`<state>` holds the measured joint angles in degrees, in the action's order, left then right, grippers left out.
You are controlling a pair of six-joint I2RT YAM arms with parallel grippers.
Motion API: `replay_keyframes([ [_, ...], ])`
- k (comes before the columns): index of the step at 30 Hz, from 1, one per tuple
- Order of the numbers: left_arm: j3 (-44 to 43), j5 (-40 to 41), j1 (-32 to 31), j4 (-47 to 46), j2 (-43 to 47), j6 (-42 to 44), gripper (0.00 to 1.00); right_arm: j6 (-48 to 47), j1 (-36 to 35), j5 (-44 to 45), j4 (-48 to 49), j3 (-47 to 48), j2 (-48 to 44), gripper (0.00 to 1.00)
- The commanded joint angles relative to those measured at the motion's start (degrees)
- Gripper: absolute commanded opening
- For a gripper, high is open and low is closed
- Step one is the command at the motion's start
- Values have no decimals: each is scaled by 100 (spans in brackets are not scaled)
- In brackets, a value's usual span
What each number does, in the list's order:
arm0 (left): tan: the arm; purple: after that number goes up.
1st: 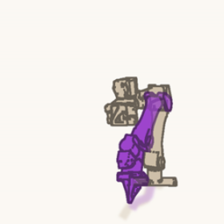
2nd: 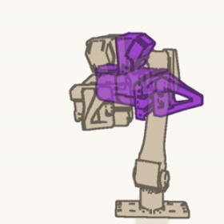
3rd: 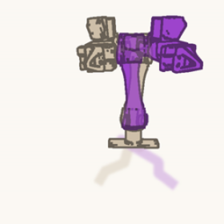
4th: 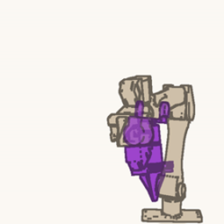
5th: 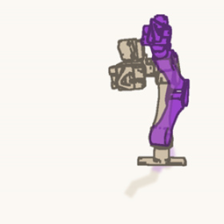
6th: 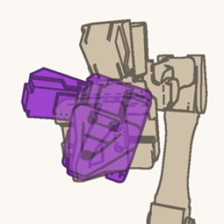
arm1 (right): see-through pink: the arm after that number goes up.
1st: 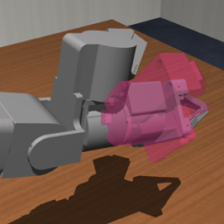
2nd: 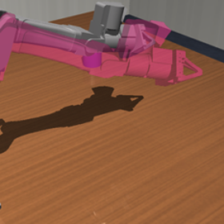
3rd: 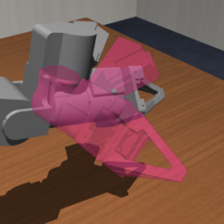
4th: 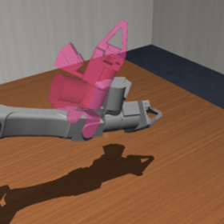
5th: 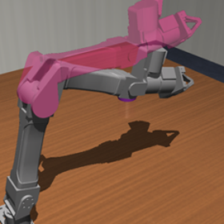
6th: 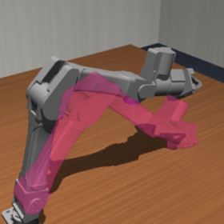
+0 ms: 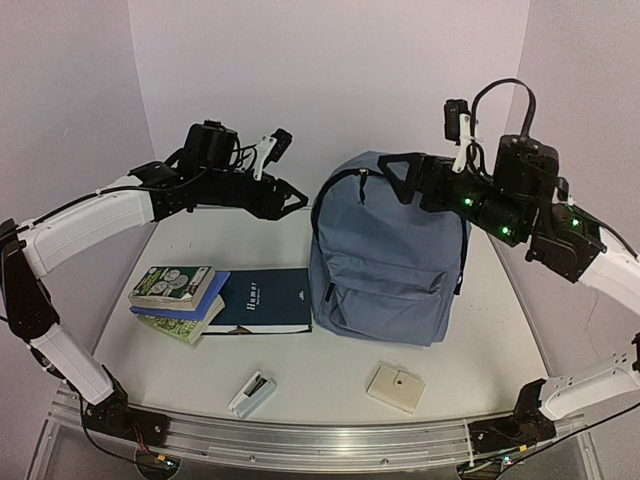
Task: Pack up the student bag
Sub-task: Unzip the student bag at the center of the board.
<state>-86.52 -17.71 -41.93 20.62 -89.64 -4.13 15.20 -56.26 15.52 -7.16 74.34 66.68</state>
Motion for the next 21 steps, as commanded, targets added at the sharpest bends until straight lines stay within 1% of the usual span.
replay_keyframes([
  [1,75,-335,27,-205,311,-376,58,-552,207,997,-942,202,-91,95],
  [2,75,-439,27,-220,320,-438,60,-650,322,904,-1051,225,-112,97],
  [4,84,-625,25,-296,340,-580,64,-805,653,581,-1194,243,-112,98],
  [7,112,-718,27,-414,348,-762,66,-1014,1164,71,-1367,225,-51,98],
  [9,72,-771,19,-427,314,-919,66,-1133,1340,33,-1462,247,29,98],
  [13,-82,-1215,-27,-497,162,-1343,66,-1455,1412,84,-1544,345,192,98],
  [16,-257,-1406,-155,-636,19,-1611,65,-1733,1414,-48,-1543,430,304,98],
  [18,-390,-1353,-270,-745,-73,-1724,64,-1823,1416,-93,-1543,488,384,97],
  [21,-563,-991,-484,-810,-216,-1690,64,-1912,1412,-138,-1541,571,523,93],
])
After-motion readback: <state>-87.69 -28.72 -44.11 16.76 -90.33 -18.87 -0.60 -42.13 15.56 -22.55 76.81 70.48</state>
